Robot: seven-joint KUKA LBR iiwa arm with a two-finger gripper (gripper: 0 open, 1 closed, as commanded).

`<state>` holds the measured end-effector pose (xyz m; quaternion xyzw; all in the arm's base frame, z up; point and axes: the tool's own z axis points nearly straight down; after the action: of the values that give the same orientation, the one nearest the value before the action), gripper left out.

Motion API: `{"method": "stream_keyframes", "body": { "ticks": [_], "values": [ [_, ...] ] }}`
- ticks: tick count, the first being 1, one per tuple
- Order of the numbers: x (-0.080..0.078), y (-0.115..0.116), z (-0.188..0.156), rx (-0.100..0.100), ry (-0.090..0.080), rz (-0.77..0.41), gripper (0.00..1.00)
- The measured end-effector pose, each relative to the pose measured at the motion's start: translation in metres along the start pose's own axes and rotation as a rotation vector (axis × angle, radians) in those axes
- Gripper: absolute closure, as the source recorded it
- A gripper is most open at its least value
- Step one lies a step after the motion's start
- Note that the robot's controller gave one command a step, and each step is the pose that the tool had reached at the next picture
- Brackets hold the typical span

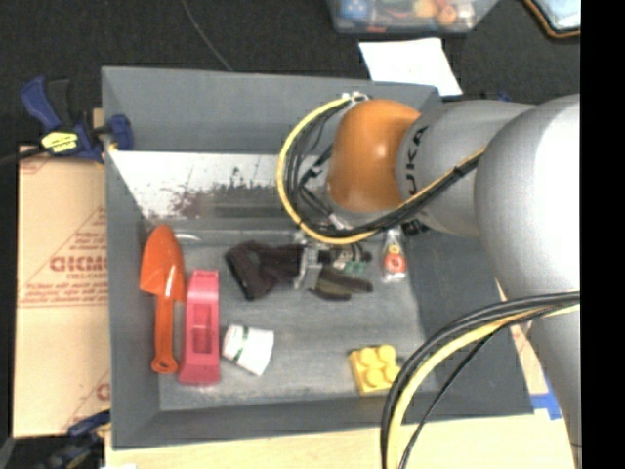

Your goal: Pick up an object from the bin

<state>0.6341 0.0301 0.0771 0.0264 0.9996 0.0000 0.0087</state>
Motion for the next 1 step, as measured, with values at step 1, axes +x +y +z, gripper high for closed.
{"method": "stream_keyframes", "body": {
  "ticks": [1],
  "values": [
    [-0.0004, -0.0002, -0.0113, 0.000, -0.002, 0.001, 1.00]
  ]
}}
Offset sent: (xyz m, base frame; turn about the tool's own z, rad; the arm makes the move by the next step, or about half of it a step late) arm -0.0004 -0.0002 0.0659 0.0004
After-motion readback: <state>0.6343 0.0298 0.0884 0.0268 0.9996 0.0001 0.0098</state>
